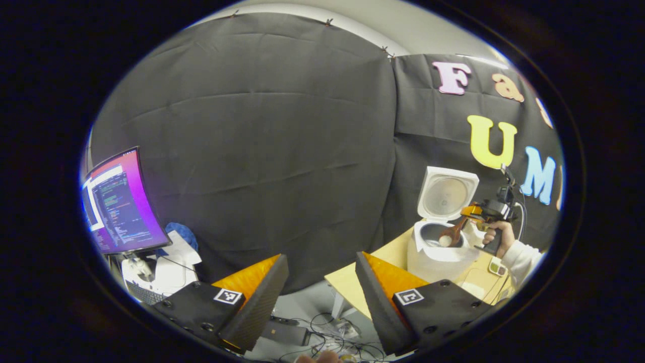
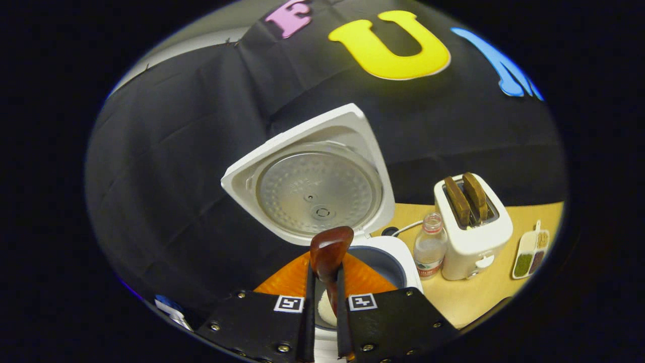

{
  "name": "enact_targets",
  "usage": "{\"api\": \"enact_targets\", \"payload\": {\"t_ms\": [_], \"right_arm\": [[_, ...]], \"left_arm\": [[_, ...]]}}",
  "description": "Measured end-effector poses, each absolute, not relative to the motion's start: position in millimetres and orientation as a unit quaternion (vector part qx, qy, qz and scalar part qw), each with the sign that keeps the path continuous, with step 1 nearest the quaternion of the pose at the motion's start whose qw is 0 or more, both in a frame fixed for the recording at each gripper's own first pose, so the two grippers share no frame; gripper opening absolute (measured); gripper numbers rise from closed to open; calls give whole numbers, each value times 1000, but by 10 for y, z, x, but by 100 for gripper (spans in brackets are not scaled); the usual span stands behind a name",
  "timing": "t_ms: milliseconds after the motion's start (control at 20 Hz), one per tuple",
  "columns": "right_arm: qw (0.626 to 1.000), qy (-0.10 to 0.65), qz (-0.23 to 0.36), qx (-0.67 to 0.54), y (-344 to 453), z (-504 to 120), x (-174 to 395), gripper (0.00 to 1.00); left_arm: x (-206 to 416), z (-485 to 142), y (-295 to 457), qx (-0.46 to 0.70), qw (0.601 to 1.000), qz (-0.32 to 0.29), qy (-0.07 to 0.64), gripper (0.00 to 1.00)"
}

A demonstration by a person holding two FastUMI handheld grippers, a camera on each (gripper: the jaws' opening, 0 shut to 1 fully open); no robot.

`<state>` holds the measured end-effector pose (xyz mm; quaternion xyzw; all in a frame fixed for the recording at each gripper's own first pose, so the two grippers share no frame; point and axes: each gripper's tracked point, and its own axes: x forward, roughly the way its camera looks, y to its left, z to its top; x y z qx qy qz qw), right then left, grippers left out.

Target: Close the left gripper, press the button to open the rice cooker; take a wooden spoon from the chopstick holder with the right hand, scoop a spoonful of rice and pour it into the rice cooker, then put the wooden spoon back into the chopstick holder.

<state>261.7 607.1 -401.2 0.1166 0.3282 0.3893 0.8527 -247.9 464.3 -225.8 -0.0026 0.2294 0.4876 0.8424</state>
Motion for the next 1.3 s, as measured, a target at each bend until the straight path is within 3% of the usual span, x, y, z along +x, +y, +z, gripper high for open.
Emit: {"api": "enact_targets", "payload": {"t_ms": [100,150,400,600,650,800,850,900,1300], "right_arm": [[860,303,407,54,6108,-3982,2579,18],[862,290,415,25,6135,-3980,2565,18],[869,207,436,-110,6242,-3894,2528,18],[874,149,414,-206,6251,-3942,2494,18],[875,143,411,-211,6276,-3912,2460,18],[871,177,423,-175,6332,-3828,2358,18],[872,195,423,-148,6338,-3787,2331,18],[873,213,420,-125,6342,-3801,2319,18],[865,311,387,71,6132,-3365,2187,18]], "left_arm": [[-2496,-2218,4613,-2,841,493,226,99],[-2512,-2196,4615,-3,840,494,223,94],[-2598,-2207,4590,-6,835,502,226,94],[-2607,-2041,4566,5,836,508,210,94],[-2622,-1961,4537,7,837,509,199,89],[-2792,-1788,4443,16,837,517,179,89],[-2868,-1754,4433,17,835,521,176,99],[-2940,-1713,4420,16,834,524,172,89],[-3380,-1492,4245,-2,849,512,130,89]]}}
